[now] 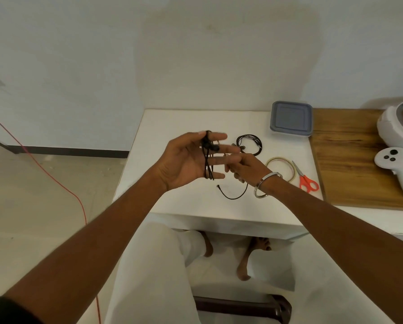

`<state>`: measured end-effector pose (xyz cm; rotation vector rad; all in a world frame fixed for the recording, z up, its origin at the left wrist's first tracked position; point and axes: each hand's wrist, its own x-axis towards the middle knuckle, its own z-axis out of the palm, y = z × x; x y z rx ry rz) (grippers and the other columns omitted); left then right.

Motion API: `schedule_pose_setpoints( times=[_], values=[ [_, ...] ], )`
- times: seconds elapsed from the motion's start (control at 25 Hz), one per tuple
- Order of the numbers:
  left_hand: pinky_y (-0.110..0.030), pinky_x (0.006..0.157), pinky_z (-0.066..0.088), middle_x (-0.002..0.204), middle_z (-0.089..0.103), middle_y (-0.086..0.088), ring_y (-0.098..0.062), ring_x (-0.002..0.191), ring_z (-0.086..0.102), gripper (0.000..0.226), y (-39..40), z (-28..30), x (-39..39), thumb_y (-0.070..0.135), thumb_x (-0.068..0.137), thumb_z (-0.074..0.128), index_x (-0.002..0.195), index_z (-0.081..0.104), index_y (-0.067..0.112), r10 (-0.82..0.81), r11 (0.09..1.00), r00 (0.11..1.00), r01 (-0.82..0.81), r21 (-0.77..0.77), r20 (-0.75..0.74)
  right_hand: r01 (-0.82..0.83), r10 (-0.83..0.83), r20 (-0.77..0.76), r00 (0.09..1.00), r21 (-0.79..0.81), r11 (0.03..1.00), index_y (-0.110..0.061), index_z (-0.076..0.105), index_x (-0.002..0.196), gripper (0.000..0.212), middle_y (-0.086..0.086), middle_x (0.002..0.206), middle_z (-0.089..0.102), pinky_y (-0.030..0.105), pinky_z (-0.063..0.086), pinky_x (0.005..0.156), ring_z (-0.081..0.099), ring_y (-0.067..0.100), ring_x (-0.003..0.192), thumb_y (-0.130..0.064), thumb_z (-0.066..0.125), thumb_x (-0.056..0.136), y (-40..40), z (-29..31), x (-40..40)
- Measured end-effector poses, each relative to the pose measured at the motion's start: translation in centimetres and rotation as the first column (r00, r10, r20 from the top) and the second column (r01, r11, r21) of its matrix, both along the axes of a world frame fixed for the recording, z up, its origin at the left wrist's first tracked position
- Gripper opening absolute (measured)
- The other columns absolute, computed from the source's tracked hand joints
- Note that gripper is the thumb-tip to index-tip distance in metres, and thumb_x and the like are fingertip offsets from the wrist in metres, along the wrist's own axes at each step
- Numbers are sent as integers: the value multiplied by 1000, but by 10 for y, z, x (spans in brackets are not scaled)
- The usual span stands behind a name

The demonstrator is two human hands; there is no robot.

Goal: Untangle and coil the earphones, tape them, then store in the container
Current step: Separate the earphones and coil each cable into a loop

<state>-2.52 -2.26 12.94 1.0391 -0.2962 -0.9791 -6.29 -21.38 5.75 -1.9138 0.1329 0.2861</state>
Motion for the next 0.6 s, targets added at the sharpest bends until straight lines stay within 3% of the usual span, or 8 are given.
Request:
schedule_pose_setpoints(
  times=[0.12, 0.32, 0.44, 0.6],
  values=[
    [-72, 104, 30, 134, 54, -28, -47, 128, 48, 41, -5, 4, 5, 32, 96, 37, 119, 66, 15, 56, 996, 998, -58, -66, -31, -16, 16, -2, 1000, -60, 998, -20, 59, 69, 40, -5, 62, 45, 23, 38, 53, 41, 10, 52, -39, 40, 98, 8, -8, -5],
    [-64, 100, 40, 140, 52, -20, -38, 130, 50, 44, -15, -1, 5, 34, 101, 33, 139, 50, 18, 153, 987, 988, -154, -50, -13, -73, 68, -43, 997, -114, 991, -20, 57, 69, 41, -3, 65, 49, 21, 38, 56, 42, 9, 53, -35, 35, 100, 30, -9, -8],
    [-63, 105, 33, 140, 56, -6, -28, 132, 50, 43, -17, -6, 6, 39, 102, 31, 138, 51, 28, 191, 974, 974, -204, 98, 123, -121, 114, -55, 992, -153, 981, -20, 57, 69, 42, -2, 67, 53, 21, 39, 58, 44, 9, 53, -37, 34, 100, 39, -8, -9],
    [-54, 106, 32, 135, 58, 13, -7, 131, 48, 36, -11, -20, 10, 47, 98, 39, 129, 57, 42, 113, 893, 906, -273, 359, 408, -184, 172, -98, 980, -134, 974, -23, 61, 74, 37, -1, 71, 54, 22, 42, 56, 46, 12, 56, -35, 37, 99, 37, -3, -8]
  ],
)
